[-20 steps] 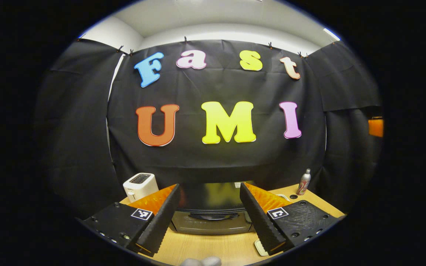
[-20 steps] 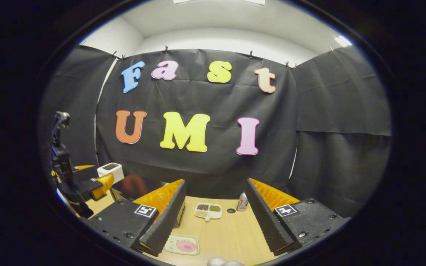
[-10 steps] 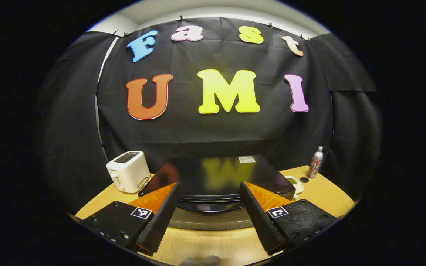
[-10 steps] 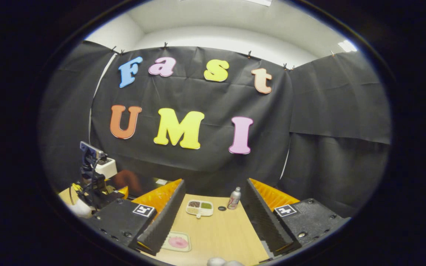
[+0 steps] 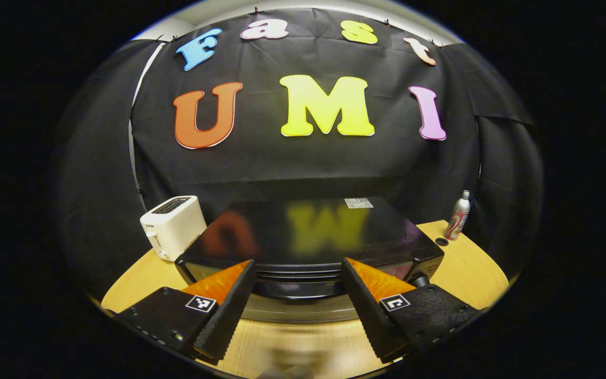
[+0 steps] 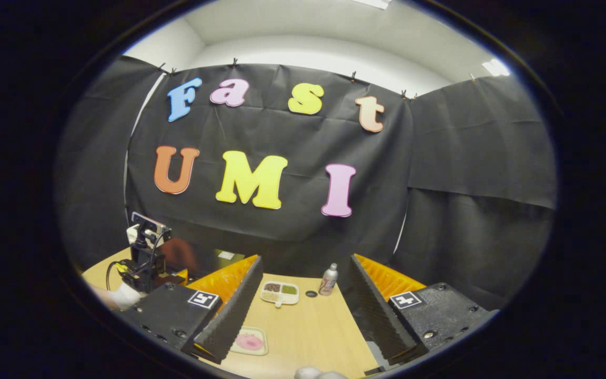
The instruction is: Open the electric oven with the left hand, put the food in, and close the electric oven.
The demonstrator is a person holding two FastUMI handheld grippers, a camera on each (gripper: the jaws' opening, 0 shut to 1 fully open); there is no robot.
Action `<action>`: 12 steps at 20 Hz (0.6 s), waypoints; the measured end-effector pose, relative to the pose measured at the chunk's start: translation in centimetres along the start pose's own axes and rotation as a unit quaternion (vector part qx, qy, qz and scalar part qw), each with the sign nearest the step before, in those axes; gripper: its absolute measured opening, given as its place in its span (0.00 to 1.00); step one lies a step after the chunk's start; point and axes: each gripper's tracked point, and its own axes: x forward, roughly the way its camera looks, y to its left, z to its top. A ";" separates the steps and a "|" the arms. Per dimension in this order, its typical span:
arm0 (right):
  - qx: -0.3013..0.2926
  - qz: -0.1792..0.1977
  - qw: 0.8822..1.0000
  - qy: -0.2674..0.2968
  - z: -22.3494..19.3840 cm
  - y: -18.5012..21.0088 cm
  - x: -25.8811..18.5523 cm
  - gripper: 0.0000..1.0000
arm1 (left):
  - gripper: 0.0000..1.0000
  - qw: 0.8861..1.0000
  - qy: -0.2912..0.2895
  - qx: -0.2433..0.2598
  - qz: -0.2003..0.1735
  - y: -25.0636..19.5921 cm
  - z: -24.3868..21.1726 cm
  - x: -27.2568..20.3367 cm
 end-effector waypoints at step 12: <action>0.009 0.024 1.000 0.010 -1.5 0.8 0.0 1.00 | 0.98 1.000 0.014 0.001 -0.005 0.1 -2.1 -3.9</action>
